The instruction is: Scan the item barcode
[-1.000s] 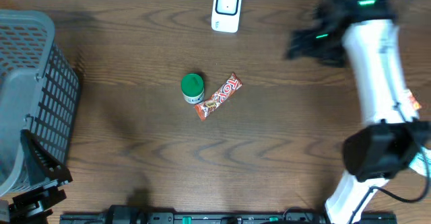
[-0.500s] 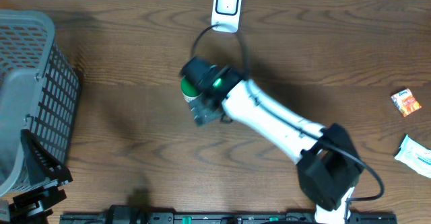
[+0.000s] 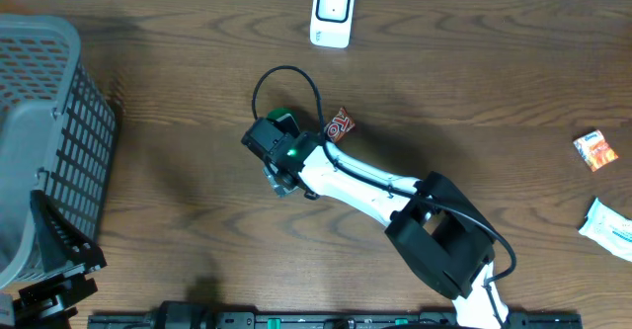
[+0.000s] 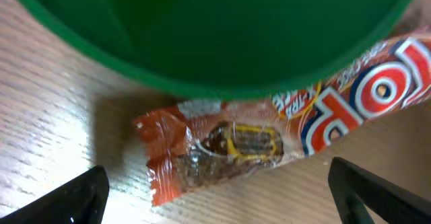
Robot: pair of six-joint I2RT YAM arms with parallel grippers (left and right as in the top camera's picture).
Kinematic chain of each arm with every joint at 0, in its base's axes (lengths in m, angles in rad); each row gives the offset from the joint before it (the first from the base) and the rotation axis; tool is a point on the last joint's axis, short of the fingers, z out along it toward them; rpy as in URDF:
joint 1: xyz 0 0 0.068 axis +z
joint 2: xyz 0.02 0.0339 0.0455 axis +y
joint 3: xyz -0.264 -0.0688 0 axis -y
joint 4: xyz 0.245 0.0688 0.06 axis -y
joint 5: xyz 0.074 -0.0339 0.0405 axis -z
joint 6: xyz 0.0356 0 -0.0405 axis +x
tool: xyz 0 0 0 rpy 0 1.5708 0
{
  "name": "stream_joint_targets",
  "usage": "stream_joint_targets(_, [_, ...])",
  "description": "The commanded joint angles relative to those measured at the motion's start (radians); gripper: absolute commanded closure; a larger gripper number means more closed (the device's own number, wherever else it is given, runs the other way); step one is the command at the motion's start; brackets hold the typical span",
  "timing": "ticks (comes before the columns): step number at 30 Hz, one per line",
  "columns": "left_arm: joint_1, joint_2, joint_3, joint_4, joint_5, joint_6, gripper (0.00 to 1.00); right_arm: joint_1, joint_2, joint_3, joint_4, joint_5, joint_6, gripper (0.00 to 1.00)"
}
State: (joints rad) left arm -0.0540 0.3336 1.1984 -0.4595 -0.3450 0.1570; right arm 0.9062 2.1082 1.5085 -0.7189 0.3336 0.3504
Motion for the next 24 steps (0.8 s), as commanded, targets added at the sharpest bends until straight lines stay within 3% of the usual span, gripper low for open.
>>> stream_joint_targets(1, [0.005, 0.010, -0.003, 0.008, 0.005, -0.002, 0.11, -0.006, 0.012, 0.000, 0.048, 0.043, -0.054, 0.01])
stream_joint_targets(10, [0.005, 0.010, -0.003, 0.008, 0.005, -0.002, 0.11, -0.028, 0.087, 0.000, 0.042, 0.025, -0.061, 0.01])
stream_joint_targets(12, [0.005, 0.010, -0.003, 0.007, 0.005, -0.002, 0.11, -0.029, 0.109, 0.000, 0.030, 0.026, -0.084, 0.25])
stream_joint_targets(15, [0.005, 0.010, -0.003, 0.008, 0.005, -0.002, 0.11, -0.031, 0.115, 0.000, 0.027, 0.033, -0.086, 0.92])
stream_joint_targets(16, [0.005, 0.010, -0.003, 0.008, 0.005, -0.002, 0.11, -0.034, 0.113, 0.002, 0.026, 0.034, -0.086, 0.99])
stream_joint_targets(24, [0.005, 0.010, -0.003, 0.007, 0.005, -0.002, 0.11, -0.058, -0.017, 0.085, -0.150, 0.001, -0.051, 0.99])
